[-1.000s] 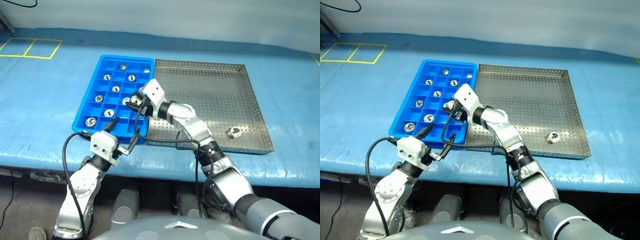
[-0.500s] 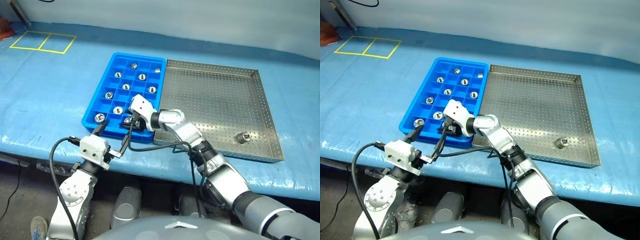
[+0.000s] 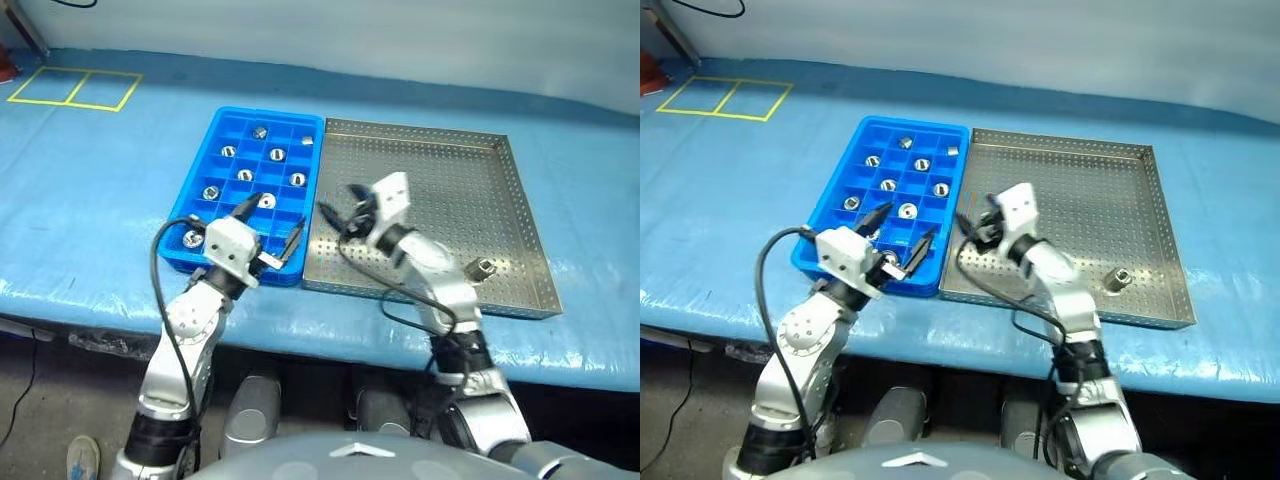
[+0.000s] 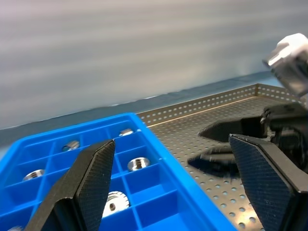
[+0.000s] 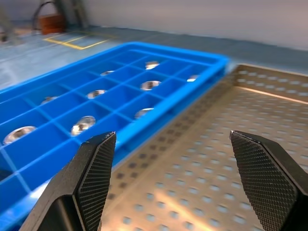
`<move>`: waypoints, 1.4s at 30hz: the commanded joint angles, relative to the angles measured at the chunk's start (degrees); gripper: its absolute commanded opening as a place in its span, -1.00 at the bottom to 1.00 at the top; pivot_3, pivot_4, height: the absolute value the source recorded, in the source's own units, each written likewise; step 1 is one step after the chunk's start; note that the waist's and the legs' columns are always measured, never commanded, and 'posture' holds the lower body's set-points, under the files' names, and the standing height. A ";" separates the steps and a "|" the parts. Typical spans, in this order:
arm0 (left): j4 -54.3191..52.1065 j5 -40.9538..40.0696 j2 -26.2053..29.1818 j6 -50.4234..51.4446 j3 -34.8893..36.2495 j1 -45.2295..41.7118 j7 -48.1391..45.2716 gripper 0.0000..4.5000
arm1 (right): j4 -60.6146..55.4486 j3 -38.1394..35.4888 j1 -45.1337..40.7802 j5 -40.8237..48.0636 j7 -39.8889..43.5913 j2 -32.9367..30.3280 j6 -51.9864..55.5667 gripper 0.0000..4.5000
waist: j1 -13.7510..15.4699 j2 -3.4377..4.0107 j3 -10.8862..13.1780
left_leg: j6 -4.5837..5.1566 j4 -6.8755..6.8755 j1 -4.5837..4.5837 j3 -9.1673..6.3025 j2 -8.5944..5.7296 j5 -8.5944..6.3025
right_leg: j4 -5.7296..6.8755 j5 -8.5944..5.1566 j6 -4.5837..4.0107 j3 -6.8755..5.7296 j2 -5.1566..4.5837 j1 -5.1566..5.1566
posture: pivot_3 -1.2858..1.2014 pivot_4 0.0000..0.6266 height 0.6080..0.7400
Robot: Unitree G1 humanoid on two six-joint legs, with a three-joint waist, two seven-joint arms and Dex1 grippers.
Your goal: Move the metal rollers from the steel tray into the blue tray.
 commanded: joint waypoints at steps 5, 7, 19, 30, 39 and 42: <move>5.31 -1.29 -1.05 -2.00 -2.16 -4.85 -3.68 0.85 | -13.47 -7.44 6.60 -0.48 -6.54 -7.90 9.53 0.78 | -3.76 0.04 -0.02 | 0.02 -0.01 0.01 0.05 0.00 -0.01 | 0.03 0.01 0.01 0.06 0.00 -0.03 | -0.02 -0.52 1.00; 6.51 -0.85 -1.49 -2.59 -2.89 -5.52 -4.03 0.85 | -14.92 -9.35 7.71 0.49 -7.80 -8.46 11.70 0.78 | -4.79 0.03 -0.01 | 0.03 0.03 0.03 0.06 0.01 -0.01 | 0.05 0.02 0.04 0.09 0.02 -0.01 | -0.02 -0.52 1.00; 9.76 -0.36 -4.50 -4.49 -6.47 -5.47 -4.97 0.85 | -20.56 -16.91 11.65 6.98 -7.89 -14.49 29.09 0.78 | -7.20 0.04 -0.02 | 0.07 0.15 0.07 0.26 0.00 -0.02 | 0.05 0.10 0.19 0.35 0.05 0.04 | -0.08 -0.52 1.00; 15.20 -0.67 -5.96 -7.63 -6.45 -8.31 -6.21 0.85 | -17.80 -15.70 8.48 13.54 -3.84 -19.71 41.19 0.78 | -8.43 0.04 -0.02 | 0.14 0.22 0.05 0.42 -0.03 -0.04 | 0.00 0.18 0.34 0.59 0.08 0.03 | -0.13 -0.52 1.00; 17.38 -0.91 -6.96 -9.16 -6.06 -10.02 -6.76 0.85 | 2.22 -4.48 -1.72 9.04 -0.31 -23.36 38.06 0.78 | -10.88 -0.05 0.00 | 0.21 0.29 0.07 0.51 -0.04 -0.03 | -0.01 0.25 0.43 0.75 0.12 0.06 | -0.13 -0.52 1.00; 17.43 -0.85 -7.05 -9.42 -6.10 -9.79 -6.80 0.85 | 6.52 -1.29 -3.75 7.40 1.24 -24.44 36.24 0.78 | -11.88 -0.25 -0.09 | 0.27 0.35 0.16 0.65 -0.05 -0.03 | -0.03 0.31 0.54 0.93 0.12 0.16 | -0.13 -0.52 1.00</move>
